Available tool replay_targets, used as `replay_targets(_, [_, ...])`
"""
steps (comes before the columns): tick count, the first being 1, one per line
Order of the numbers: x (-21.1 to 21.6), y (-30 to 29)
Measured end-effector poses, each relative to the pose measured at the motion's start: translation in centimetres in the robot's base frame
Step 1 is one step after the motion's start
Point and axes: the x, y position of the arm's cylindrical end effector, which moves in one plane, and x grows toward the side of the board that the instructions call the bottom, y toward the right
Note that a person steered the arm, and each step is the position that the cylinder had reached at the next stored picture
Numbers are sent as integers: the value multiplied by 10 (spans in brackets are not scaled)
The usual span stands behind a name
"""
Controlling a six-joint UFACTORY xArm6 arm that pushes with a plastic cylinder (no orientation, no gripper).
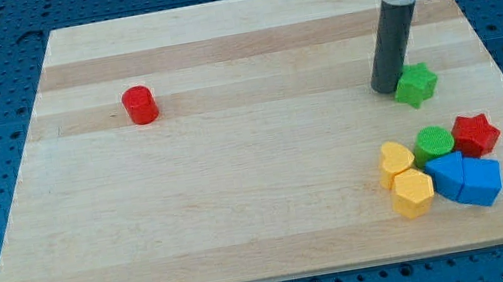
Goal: Push the green star towards the green circle
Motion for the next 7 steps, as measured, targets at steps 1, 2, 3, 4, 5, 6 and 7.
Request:
replay_targets(1, [-16, 0])
replay_targets(2, [-48, 11])
replay_targets(3, [-53, 33])
replay_targets(4, [-41, 36])
replay_targets(5, [-26, 36])
replay_targets(6, [-8, 30])
replay_targets(7, [15, 30])
